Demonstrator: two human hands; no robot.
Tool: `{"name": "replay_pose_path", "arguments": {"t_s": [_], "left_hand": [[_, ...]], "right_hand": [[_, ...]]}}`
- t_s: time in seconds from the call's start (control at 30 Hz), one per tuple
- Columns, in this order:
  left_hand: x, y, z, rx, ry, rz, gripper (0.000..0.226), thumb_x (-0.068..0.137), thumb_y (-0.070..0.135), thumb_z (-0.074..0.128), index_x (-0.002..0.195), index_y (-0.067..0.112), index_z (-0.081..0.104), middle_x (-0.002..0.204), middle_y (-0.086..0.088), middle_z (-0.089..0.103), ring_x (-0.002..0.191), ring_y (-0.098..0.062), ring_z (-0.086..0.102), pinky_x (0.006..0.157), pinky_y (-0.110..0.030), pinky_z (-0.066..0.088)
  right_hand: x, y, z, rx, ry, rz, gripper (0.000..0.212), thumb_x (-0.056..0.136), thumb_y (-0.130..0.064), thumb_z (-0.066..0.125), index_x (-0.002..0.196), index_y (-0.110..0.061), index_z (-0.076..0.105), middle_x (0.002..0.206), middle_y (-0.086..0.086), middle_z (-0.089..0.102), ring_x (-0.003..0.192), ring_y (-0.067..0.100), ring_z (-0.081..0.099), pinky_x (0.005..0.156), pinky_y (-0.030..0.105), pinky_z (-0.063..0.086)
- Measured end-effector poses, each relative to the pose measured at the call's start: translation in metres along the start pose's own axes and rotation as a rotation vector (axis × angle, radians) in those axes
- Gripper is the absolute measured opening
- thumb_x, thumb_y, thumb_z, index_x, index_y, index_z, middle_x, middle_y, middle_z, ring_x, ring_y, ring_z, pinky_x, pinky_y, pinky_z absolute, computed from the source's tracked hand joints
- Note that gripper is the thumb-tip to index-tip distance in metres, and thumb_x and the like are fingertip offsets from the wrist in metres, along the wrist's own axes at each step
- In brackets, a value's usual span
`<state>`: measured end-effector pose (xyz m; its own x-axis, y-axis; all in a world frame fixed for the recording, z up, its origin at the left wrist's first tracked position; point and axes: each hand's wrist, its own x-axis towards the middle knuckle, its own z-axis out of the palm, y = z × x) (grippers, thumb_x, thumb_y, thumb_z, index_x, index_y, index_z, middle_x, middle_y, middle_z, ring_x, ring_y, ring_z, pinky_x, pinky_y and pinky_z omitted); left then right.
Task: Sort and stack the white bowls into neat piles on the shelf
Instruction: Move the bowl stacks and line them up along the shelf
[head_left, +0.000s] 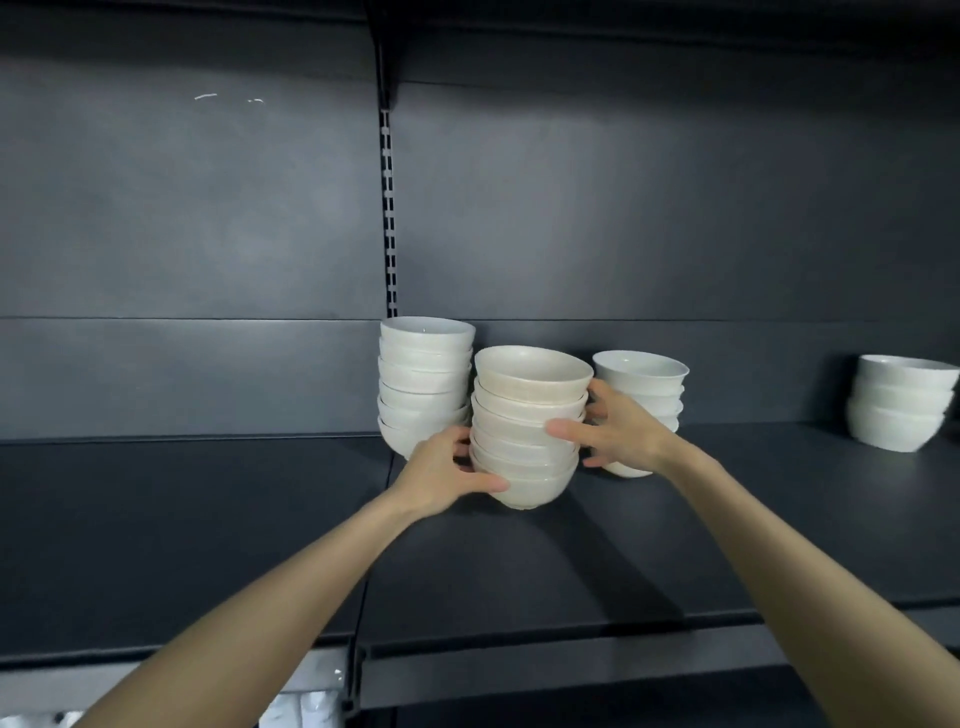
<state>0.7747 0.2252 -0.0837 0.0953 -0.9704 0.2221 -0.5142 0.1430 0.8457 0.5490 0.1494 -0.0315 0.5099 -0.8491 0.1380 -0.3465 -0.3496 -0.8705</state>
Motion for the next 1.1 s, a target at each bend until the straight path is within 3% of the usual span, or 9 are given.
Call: {"name": "replay_pose_path", "arguments": {"t_s": [0.13, 0.2, 0.33, 0.5, 0.6, 0.73, 0.87, 0.97, 1.1], "left_hand": [[0.016, 0.001, 0.011, 0.009, 0.001, 0.008, 0.076, 0.065, 0.019, 0.087, 0.132, 0.010, 0.051, 0.122, 0.001, 0.063, 0.113, -0.014, 0.059, 0.096, -0.033, 0.051], [0.018, 0.002, 0.015, 0.014, 0.003, 0.007, 0.075, 0.069, 0.018, 0.084, 0.134, 0.011, 0.049, 0.124, 0.001, 0.062, 0.115, -0.013, 0.056, 0.097, -0.031, 0.050], [0.013, 0.010, 0.019, 0.128, -0.011, 0.027, 0.067, 0.075, 0.027, 0.080, 0.133, 0.018, 0.047, 0.118, 0.007, 0.061, 0.111, -0.011, 0.056, 0.094, -0.026, 0.048], [0.003, 0.032, 0.002, 0.459, -0.094, -0.010, 0.056, 0.083, 0.034, 0.071, 0.130, 0.010, 0.052, 0.113, -0.005, 0.058, 0.110, -0.020, 0.056, 0.092, -0.028, 0.044], [-0.002, 0.047, -0.015, 0.618, -0.159, -0.004, 0.052, 0.084, 0.037, 0.069, 0.128, 0.011, 0.056, 0.115, -0.009, 0.061, 0.111, -0.023, 0.057, 0.092, -0.029, 0.044], [-0.005, 0.055, -0.041, 0.732, -0.148, 0.021, 0.054, 0.083, 0.043, 0.068, 0.129, 0.018, 0.054, 0.117, -0.006, 0.061, 0.112, -0.022, 0.055, 0.093, -0.030, 0.044], [-0.012, 0.044, -0.072, 0.772, -0.118, 0.017, 0.055, 0.081, 0.045, 0.069, 0.128, 0.021, 0.054, 0.117, -0.004, 0.059, 0.113, -0.021, 0.052, 0.097, -0.036, 0.044], [-0.014, 0.024, -0.102, 0.788, -0.099, -0.002, 0.055, 0.080, 0.045, 0.070, 0.126, 0.020, 0.055, 0.117, -0.004, 0.060, 0.112, -0.021, 0.053, 0.097, -0.037, 0.044], [-0.012, -0.003, -0.135, 0.724, -0.097, 0.008, 0.049, 0.081, 0.038, 0.072, 0.123, 0.016, 0.059, 0.111, -0.004, 0.062, 0.113, -0.023, 0.053, 0.092, -0.030, 0.043]], "right_hand": [[0.004, 0.002, -0.011, -0.052, 0.026, -0.027, 0.073, 0.073, -0.044, 0.079, 0.134, -0.026, 0.045, 0.100, -0.004, 0.063, 0.085, 0.013, 0.061, 0.054, 0.029, 0.055], [0.005, 0.001, -0.015, -0.104, 0.056, -0.028, 0.063, 0.075, -0.042, 0.078, 0.128, -0.026, 0.049, 0.104, 0.005, 0.066, 0.092, 0.020, 0.063, 0.067, 0.041, 0.059], [0.000, -0.008, -0.021, -0.252, 0.057, -0.015, 0.054, 0.076, -0.044, 0.077, 0.120, -0.019, 0.055, 0.089, 0.011, 0.060, 0.073, 0.017, 0.055, 0.067, 0.037, 0.054], [-0.016, -0.030, -0.030, -0.581, 0.081, 0.019, 0.052, 0.081, -0.037, 0.073, 0.120, -0.005, 0.058, 0.118, 0.016, 0.061, 0.114, 0.029, 0.054, 0.085, 0.037, 0.046], [-0.027, -0.051, -0.031, -0.767, 0.053, 0.055, 0.046, 0.082, -0.044, 0.069, 0.113, -0.010, 0.062, 0.109, 0.004, 0.058, 0.103, 0.023, 0.052, 0.080, 0.033, 0.042], [-0.038, -0.077, -0.020, -0.842, 0.069, 0.026, 0.050, 0.083, -0.039, 0.069, 0.113, 0.000, 0.062, 0.115, 0.014, 0.064, 0.110, 0.033, 0.056, 0.090, 0.042, 0.048], [-0.040, -0.096, 0.007, -0.900, 0.053, 0.007, 0.045, 0.084, -0.041, 0.068, 0.112, -0.006, 0.061, 0.113, 0.009, 0.064, 0.106, 0.029, 0.059, 0.072, 0.032, 0.048], [-0.032, -0.106, 0.036, -0.922, 0.052, -0.029, 0.045, 0.084, -0.045, 0.067, 0.116, -0.014, 0.060, 0.115, 0.005, 0.060, 0.106, 0.024, 0.054, 0.088, 0.037, 0.048], [-0.010, -0.113, 0.079, -0.946, 0.087, -0.017, 0.048, 0.084, -0.047, 0.065, 0.115, -0.011, 0.060, 0.114, 0.006, 0.061, 0.108, 0.027, 0.053, 0.085, 0.036, 0.046]]}}
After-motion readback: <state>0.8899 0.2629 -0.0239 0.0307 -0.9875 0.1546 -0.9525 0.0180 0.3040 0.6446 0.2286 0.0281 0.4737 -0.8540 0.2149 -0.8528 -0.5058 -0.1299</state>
